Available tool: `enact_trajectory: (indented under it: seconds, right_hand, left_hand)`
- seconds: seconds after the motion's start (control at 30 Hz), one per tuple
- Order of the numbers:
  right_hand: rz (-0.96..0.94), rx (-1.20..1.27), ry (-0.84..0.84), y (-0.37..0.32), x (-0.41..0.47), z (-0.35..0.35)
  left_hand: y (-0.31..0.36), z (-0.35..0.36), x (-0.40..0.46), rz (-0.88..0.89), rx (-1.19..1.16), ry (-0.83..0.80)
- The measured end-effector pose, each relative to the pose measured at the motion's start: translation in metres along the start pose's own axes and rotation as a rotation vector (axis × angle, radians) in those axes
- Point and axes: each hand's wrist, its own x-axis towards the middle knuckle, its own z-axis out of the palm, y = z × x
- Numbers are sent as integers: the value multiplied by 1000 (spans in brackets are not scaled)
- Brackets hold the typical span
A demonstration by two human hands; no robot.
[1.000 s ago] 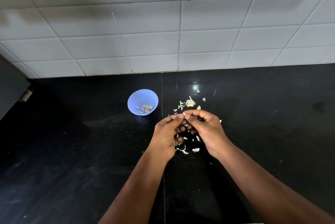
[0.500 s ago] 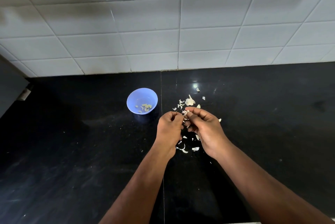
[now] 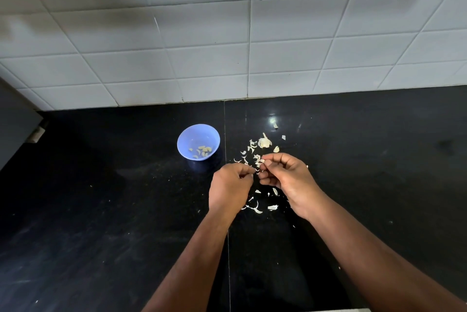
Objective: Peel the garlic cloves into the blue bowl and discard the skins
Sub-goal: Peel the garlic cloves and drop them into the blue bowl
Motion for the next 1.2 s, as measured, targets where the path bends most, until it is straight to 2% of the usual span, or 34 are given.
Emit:
enact_trajectory:
  seconds: [0.13, 0.27, 0.53, 0.8, 0.93, 1.07, 1.2]
  right_hand:
    - [-32, -125, -43, -1, -6, -4]
    - [-56, -241, -77, -6, -10, -4]
    - [-178, -535, -52, -10, -10, -2]
    - [-252, -826, 26, -17, -10, -2]
    - [-260, -843, 38, -17, -9, -2]
    - [-202, -675, 55, -17, -11, -2]
    - [-188, -658, 74, -14, -8, -4]
  left_hand:
    - [7, -1, -6, -36, -196, 13]
    - [9, 1, -9, 24, -318, -14]
    - [6, 8, -9, 10, -376, 92]
    - [-2, 13, -9, 116, -200, 112]
    - [2, 16, -12, 67, -285, 100]
    - [6, 15, -13, -74, -555, 47]
    - [7, 13, -12, -117, -728, 11]
